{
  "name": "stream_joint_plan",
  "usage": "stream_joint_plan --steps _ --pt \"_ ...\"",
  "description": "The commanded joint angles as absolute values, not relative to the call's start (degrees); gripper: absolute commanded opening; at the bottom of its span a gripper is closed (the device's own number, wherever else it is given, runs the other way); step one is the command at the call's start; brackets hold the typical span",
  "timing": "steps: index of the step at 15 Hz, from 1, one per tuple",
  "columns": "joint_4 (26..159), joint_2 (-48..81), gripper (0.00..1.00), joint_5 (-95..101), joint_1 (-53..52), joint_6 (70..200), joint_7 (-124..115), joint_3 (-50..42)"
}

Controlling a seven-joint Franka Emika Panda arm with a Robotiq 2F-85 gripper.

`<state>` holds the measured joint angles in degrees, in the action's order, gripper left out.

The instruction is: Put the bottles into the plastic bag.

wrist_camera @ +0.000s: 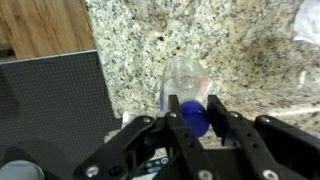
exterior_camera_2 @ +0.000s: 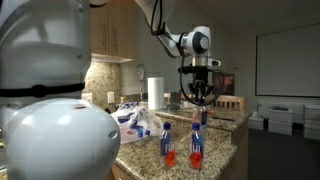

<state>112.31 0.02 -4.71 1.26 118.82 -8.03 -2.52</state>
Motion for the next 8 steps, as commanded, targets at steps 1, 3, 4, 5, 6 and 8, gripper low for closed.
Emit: stream_joint_plan --steps 1,3,4,5,6,8 --pt "117.19 -10.19 0.12 -11.85 0.17 117.64 0.49 -1.24" --pt "116.74 -10.39 0.12 -17.65 -1.64 117.98 4.14 -0.81" --pt "116.37 -9.32 0.12 -20.99 -2.85 119.04 5.61 -0.48" --pt "115.86 -7.99 0.12 -24.26 -3.93 119.54 7.44 -0.24" --pt "115.15 -5.78 0.12 -27.59 -5.11 120.07 9.21 0.21" --pt "113.71 -0.90 0.12 -34.21 -6.70 119.74 13.62 1.09"
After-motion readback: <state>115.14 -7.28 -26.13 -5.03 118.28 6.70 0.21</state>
